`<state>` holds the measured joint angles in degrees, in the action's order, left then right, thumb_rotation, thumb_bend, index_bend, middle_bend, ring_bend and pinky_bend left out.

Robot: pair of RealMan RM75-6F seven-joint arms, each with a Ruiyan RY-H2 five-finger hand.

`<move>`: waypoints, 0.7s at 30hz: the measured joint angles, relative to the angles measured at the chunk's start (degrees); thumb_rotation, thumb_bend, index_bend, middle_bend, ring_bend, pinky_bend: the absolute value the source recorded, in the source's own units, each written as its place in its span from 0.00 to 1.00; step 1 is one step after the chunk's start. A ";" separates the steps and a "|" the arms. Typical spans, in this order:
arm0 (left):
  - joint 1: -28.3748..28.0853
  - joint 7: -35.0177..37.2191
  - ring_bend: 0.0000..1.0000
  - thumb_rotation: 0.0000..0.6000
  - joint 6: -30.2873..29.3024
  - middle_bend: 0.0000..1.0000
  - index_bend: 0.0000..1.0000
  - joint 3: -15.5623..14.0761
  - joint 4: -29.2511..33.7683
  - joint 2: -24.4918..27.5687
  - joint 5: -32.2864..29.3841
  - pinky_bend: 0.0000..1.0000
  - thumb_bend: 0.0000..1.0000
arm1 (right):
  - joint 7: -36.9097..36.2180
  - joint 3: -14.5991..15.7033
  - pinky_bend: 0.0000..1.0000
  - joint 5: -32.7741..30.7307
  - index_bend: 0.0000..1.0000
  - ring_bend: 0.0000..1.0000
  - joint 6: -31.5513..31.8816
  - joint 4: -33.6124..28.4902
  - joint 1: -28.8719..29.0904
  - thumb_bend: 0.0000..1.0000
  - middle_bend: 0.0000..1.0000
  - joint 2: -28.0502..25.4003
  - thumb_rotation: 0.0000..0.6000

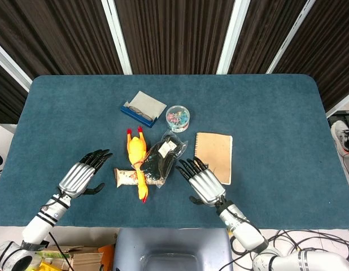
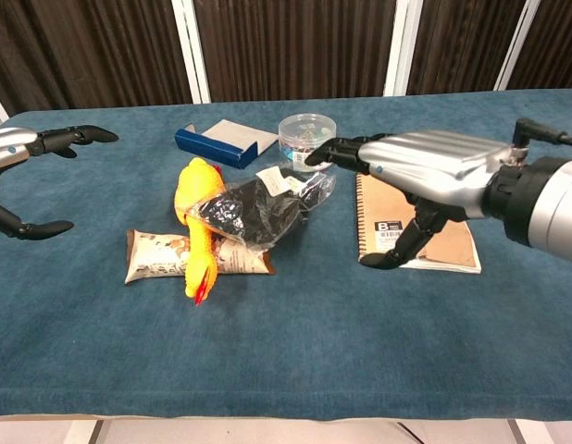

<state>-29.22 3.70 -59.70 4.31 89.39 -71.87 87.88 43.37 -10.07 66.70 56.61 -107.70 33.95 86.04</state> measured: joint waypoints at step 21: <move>19.05 -0.82 0.01 1.00 -27.23 0.04 0.00 -8.11 -4.25 5.72 5.48 0.11 0.33 | -15.13 5.63 0.00 6.69 0.00 0.00 8.16 6.39 -5.86 0.17 0.00 -11.40 1.00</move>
<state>-10.17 2.88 -86.93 -3.79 85.14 -66.15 93.37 28.25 -4.44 73.39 64.78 -101.31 28.09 74.64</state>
